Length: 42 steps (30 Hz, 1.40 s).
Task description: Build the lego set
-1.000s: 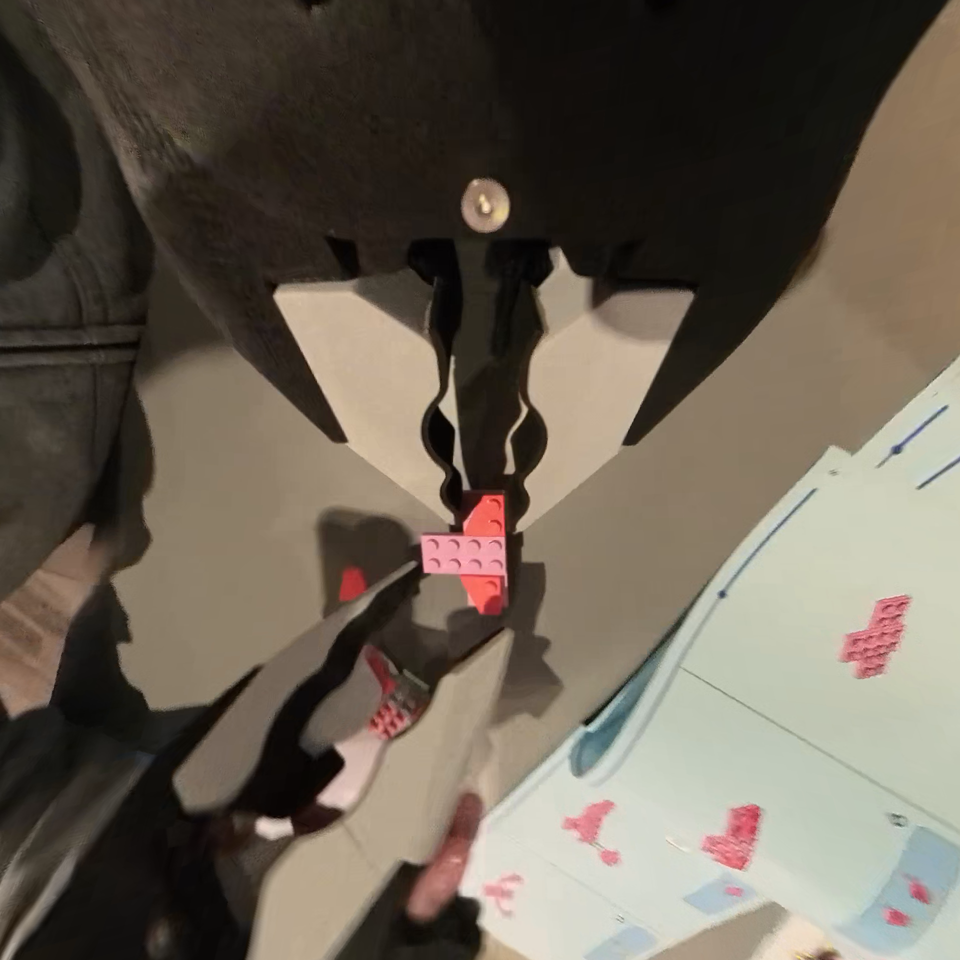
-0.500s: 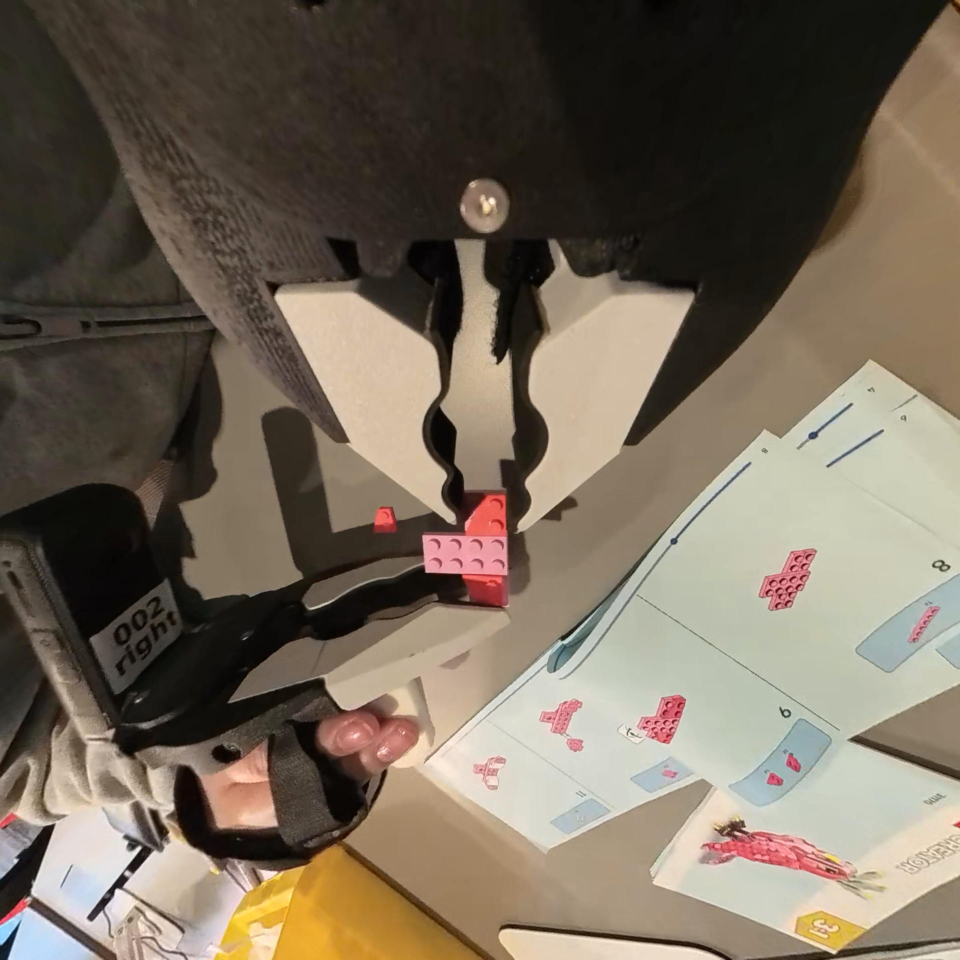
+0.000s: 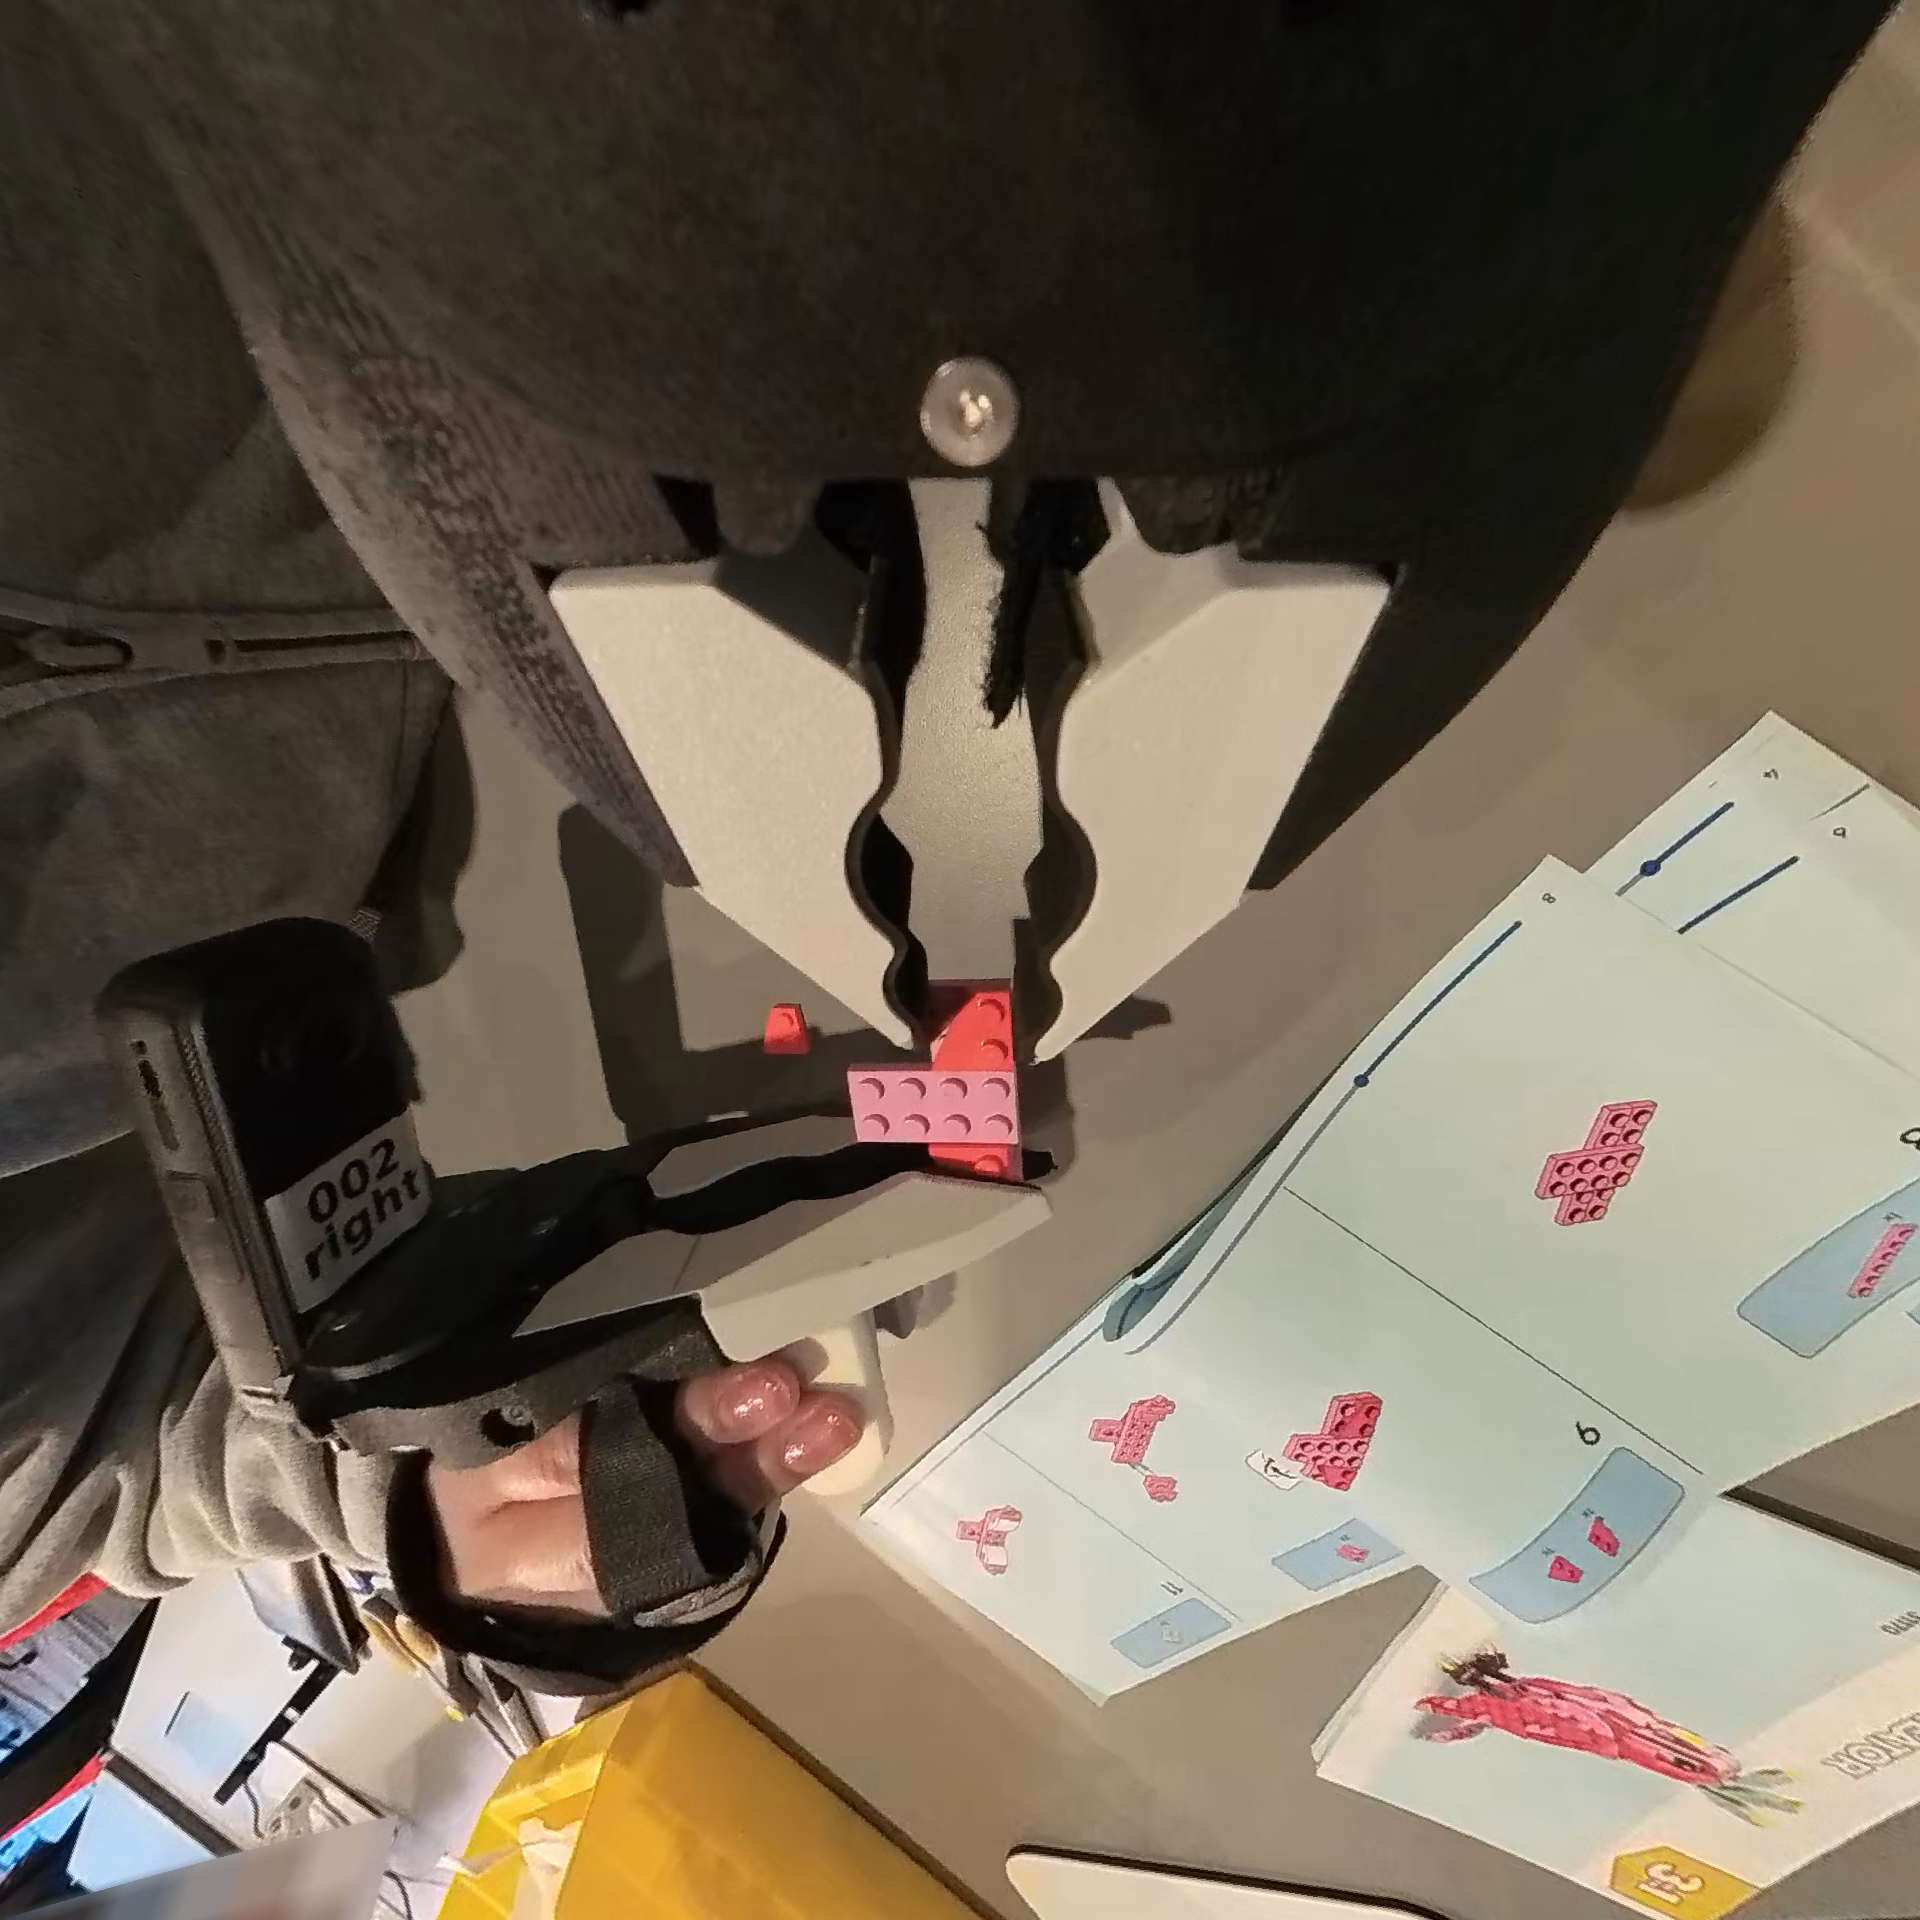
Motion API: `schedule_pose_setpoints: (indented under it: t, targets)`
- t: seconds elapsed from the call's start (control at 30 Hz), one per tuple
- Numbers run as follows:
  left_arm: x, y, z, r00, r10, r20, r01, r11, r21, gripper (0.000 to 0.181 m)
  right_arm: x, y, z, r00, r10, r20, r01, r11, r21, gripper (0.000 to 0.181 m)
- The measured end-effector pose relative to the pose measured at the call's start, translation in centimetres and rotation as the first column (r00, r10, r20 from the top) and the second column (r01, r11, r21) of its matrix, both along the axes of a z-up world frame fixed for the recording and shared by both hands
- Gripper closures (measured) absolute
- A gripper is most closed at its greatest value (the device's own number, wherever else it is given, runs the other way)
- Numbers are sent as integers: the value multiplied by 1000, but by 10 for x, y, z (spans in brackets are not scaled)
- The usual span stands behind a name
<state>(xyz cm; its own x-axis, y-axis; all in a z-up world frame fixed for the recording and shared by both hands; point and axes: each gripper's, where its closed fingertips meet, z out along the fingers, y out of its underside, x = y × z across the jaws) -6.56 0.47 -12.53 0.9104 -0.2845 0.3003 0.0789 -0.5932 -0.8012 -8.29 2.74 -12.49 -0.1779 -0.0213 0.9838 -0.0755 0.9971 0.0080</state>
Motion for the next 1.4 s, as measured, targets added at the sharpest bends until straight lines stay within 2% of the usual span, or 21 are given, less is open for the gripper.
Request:
schedule_pose_setpoints:
  t: [0.43, 0.47, 0.53, 0.57, 0.63, 0.7, 0.77, 0.9, 0.93, 1.0, 1.1, 1.27, 1.4]
  targets:
    - [2, 2, -4, 1000, 2, -10, -2, 1000, 22, 166, 0, 1, -5, 998, -23, 51, 26, 998, -52, 173]
    - [3, 2, -4, 1000, 5, -26, -4, 1000, 28, 161, 0, 2, -5, 998, -30, 56, 33, 998, -58, 173]
    - [2, 2, -13, 988, 15, -157, -11, 1000, 23, 128, -1, 5, -6, 997, -42, 64, 46, 997, -64, 173]
    - [-1, 4, -18, 958, 26, -284, -16, 999, 39, 111, -1, 6, -7, 997, -46, 68, 50, 996, -71, 173]
    - [-2, 9, -22, 839, 60, -541, 10, 992, 126, 107, -1, 7, -8, 995, -51, 81, 58, 995, -86, 173]
    - [1, 14, -21, 701, 114, -704, 58, 975, 216, 117, -1, 7, -10, 995, -54, 89, 62, 994, -91, 173]
    - [2, 17, -20, 560, 171, -811, 108, 955, 276, 131, 0, 6, -11, 994, -55, 97, 64, 993, -95, 173]
    - [-8, 19, -10, 227, 276, -934, 177, 931, 318, 172, 2, 5, -13, 993, -54, 105, 66, 992, -106, 173]
    - [-7, 20, -10, 178, 275, -945, 197, 931, 308, 173, 2, 5, -13, 993, -56, 108, 68, 992, -110, 173]
    - [-6, 20, -11, 156, 269, -950, 209, 931, 298, 173, 2, 6, -15, 992, -58, 116, 72, 991, -116, 173]
    - [-3, 20, -9, 190, 269, -944, 225, 924, 308, 174, 1, 6, -15, 992, -62, 110, 74, 991, -110, 172]
    - [-3, 20, -14, 167, 250, -954, 238, 928, 285, 174, 1, 5, -20, 991, -44, 124, 57, 992, -109, 173]
    - [2, 19, -21, 137, 214, -967, 274, 930, 245, 174, 5, 4, -28, 981, -23, 193, 45, 993, -109, 173]
